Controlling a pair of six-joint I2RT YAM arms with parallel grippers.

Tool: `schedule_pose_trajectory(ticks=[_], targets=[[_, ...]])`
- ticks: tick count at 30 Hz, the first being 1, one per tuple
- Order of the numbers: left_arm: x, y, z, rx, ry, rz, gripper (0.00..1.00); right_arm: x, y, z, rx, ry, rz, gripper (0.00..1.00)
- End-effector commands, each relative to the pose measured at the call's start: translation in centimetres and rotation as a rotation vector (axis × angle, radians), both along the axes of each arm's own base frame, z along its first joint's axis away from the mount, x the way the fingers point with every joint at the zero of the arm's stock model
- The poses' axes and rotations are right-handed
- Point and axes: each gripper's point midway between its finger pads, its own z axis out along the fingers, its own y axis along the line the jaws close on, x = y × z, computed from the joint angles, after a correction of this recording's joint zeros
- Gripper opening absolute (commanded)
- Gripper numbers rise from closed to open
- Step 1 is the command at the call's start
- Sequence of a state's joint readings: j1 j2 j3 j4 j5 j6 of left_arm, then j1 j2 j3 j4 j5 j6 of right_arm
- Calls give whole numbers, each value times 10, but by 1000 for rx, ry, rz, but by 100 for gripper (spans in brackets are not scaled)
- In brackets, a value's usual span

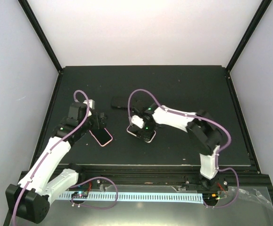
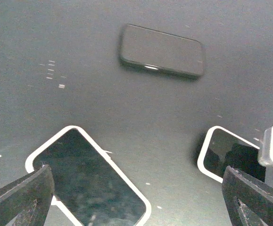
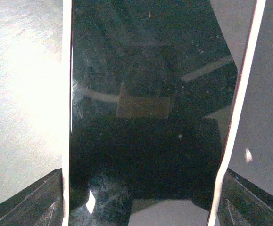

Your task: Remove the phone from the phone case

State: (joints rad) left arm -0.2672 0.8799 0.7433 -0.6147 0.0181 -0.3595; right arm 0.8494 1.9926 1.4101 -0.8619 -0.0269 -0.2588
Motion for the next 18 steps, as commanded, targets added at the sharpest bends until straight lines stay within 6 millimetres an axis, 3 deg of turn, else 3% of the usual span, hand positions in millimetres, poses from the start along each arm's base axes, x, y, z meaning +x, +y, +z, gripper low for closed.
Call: schedule_pose_trajectory(ticks=[1,4,6,8,14,18], targets=[[1,-48,24,-206,-46,-207,98,4,5,79,305,-122,-10,70],[-8,-77,41,-384,-121,-325,93,5,-11,98,429,-168,-61,70],[-13,-92,52,-487,-182,-366,81,8,-21,103,485,-203,-93,71],[-15,-105,56,-523,-223,-377,77,7,-27,106,518,-225,-91,71],[-14,-152,52,-567,-202,-361,89,10,-31,126,576,-257,-110,71],[-2,-163,37,-593,-121,-241,88,6,-28,131,609,-240,-103,71]])
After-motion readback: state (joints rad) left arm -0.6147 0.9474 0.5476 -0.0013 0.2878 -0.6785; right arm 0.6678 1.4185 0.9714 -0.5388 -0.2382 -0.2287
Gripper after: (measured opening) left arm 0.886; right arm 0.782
